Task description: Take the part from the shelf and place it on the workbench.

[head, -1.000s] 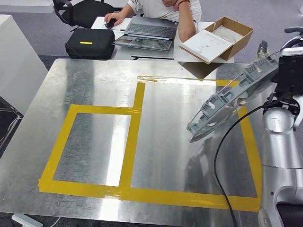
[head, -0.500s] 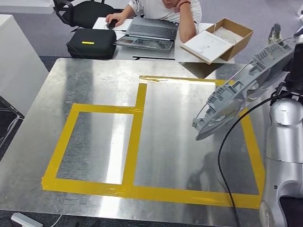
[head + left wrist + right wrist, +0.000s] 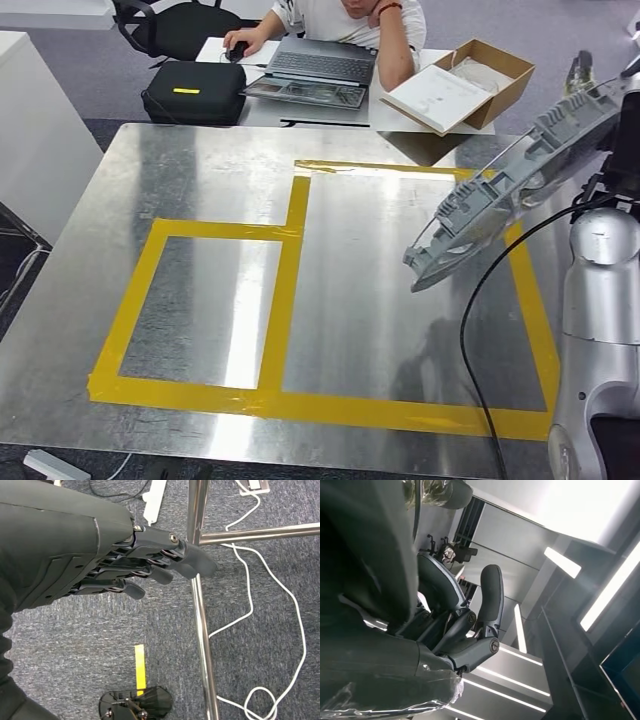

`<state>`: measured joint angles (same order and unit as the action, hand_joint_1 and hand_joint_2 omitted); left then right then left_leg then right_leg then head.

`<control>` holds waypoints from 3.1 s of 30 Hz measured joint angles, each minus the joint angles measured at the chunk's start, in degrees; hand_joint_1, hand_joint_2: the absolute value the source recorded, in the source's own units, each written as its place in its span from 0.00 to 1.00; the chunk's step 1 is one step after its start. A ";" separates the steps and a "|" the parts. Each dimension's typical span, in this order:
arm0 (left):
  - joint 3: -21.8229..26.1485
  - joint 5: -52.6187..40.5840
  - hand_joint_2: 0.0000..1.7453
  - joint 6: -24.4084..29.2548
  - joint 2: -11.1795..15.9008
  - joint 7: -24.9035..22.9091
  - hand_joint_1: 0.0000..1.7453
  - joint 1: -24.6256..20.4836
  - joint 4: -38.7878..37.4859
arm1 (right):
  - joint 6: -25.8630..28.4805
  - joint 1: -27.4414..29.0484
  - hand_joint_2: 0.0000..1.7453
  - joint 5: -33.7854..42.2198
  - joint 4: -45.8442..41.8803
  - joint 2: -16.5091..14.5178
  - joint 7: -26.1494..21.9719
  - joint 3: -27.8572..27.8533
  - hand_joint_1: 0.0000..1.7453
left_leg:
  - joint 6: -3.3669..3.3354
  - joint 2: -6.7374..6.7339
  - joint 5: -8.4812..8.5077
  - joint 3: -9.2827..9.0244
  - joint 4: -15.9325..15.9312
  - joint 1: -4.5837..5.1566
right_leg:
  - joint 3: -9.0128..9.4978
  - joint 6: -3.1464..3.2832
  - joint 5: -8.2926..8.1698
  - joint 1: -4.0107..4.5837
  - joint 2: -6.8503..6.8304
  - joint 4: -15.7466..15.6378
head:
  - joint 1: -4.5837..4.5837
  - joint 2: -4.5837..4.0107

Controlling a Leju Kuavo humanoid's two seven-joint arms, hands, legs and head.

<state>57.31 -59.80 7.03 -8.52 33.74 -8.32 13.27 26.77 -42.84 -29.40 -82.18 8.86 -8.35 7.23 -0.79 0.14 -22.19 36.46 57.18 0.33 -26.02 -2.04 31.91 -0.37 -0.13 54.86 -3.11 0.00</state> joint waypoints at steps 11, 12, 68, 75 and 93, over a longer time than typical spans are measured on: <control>-0.35 0.00 1.00 -0.08 -0.02 -0.27 0.00 0.01 0.00 | -1.20 0.53 1.00 -1.51 0.01 0.78 0.21 0.00 1.00 | 0.00 0.00 0.00 0.00 0.01 0.00 | -0.04 0.00 0.00 0.00 0.00 0.00 | 0.01 0.00; -0.45 0.00 1.00 -0.10 -0.02 -0.27 0.00 0.00 0.00 | -1.42 0.66 1.00 -2.12 0.04 0.90 0.36 0.01 1.00 | 0.00 0.00 0.00 0.00 0.01 0.00 | -0.02 0.00 0.00 0.00 0.00 0.00 | 0.01 0.00; -2.93 0.57 1.00 -0.78 -0.02 -1.16 0.00 -0.58 0.00 | -7.47 -5.38 1.00 -9.49 20.63 -6.44 3.02 10.06 1.00 | -0.06 0.00 0.04 -0.10 0.09 0.02 | 0.24 -0.07 -0.06 0.06 -0.05 0.02 | 0.01 0.00; -3.25 0.57 1.00 -0.78 -0.02 -1.23 0.00 -0.58 0.00 | -7.47 -5.38 1.00 -9.48 20.63 -6.51 3.02 10.05 1.00 | -0.06 0.01 0.04 -0.09 0.09 0.02 | 0.23 -0.08 -0.07 0.05 -0.06 0.02 | 0.01 0.00; -3.49 0.37 1.00 -0.77 -0.03 -1.56 0.00 -0.57 0.00 | -14.66 -5.68 1.00 0.29 20.81 -9.63 1.32 8.01 1.00 | -0.06 -0.14 0.04 -0.01 0.09 0.04 | 0.19 -0.06 -0.10 0.14 0.16 0.06 | 0.05 0.00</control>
<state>53.82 -59.43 6.26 -8.56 32.18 -8.89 13.27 12.11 -48.52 -29.11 -61.37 -0.77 -7.03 15.25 -0.84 0.00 -22.15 36.45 57.26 0.37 -25.83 -2.10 31.81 -0.23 0.03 54.92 -3.07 0.00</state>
